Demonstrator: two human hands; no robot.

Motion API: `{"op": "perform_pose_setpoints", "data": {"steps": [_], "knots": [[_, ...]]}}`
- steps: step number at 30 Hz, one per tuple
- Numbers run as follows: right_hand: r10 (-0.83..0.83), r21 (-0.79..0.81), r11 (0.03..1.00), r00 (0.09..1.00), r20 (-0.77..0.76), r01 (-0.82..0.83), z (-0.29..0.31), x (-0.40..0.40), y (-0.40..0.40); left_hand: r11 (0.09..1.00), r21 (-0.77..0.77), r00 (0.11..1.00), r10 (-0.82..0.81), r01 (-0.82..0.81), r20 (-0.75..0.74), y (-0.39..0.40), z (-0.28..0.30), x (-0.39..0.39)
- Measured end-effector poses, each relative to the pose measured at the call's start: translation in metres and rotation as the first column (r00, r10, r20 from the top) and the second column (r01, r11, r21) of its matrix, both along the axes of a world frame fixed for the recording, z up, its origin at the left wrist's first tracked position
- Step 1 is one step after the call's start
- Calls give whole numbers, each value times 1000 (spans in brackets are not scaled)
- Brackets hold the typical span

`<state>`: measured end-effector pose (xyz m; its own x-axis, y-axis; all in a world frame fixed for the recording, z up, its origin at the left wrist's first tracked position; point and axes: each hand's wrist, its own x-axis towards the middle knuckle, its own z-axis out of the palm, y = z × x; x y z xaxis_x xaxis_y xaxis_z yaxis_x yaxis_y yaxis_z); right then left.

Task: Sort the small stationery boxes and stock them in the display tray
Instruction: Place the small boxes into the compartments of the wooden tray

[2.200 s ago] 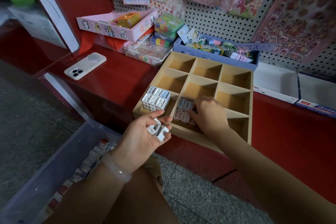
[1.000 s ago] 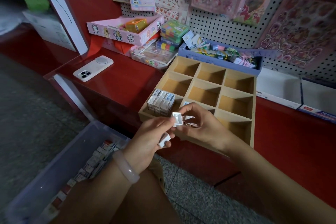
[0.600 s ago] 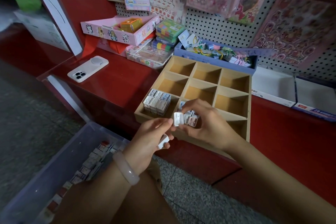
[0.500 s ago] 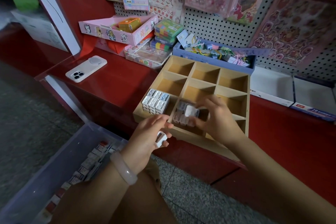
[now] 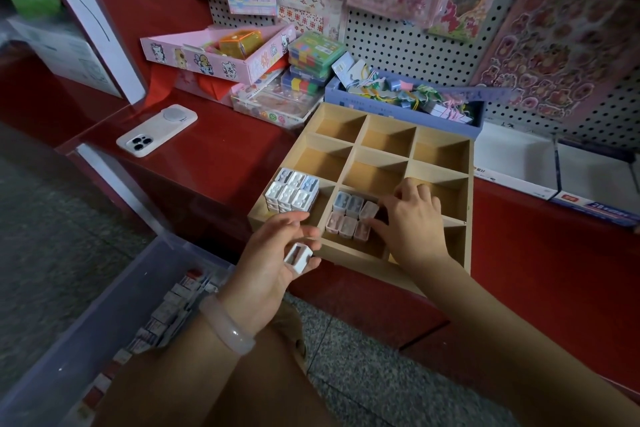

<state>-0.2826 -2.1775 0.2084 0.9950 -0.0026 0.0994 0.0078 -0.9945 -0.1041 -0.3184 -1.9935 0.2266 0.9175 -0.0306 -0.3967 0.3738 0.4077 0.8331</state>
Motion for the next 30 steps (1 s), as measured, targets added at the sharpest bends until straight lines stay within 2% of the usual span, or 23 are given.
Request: {"op": "perform_pose_setpoints", "data": {"steps": [4, 14, 18, 20, 22, 25, 27, 30], "knots": [[-23, -15, 1000, 1000, -2, 23, 1, 1, 2, 999, -37, 999, 22, -21, 29, 0, -1, 0], [11, 17, 1000, 999, -38, -10, -1, 2, 3, 994, -99, 999, 39, -39, -5, 2, -2, 0], [9, 19, 1000, 999, -39, -8, -1, 0, -1, 980, -196, 999, 20, -28, -44, 2, 0, 0], [16, 101, 995, 999, 27, -19, 3, -3, 0, 961, -273, 996, 24, -47, -88, 2, 3, 1], [88, 264, 957, 989, 122, -118, 10, -8, 8, 949, -305, 992, 42, -77, -121, 0, 6, 2], [294, 458, 824, 942, 160, -335, 19, -20, 24, 948, -304, 991, 55, -91, -125, -4, 9, 3], [425, 494, 749, 892, 153, -441, 19, -26, 32, 952, -299, 993, 41, -74, -114, -5, 8, 3], [510, 492, 720, 854, 105, -490, 13, -29, 40, 952, -300, 993, 17, -51, -117, -5, 5, 0]]}}
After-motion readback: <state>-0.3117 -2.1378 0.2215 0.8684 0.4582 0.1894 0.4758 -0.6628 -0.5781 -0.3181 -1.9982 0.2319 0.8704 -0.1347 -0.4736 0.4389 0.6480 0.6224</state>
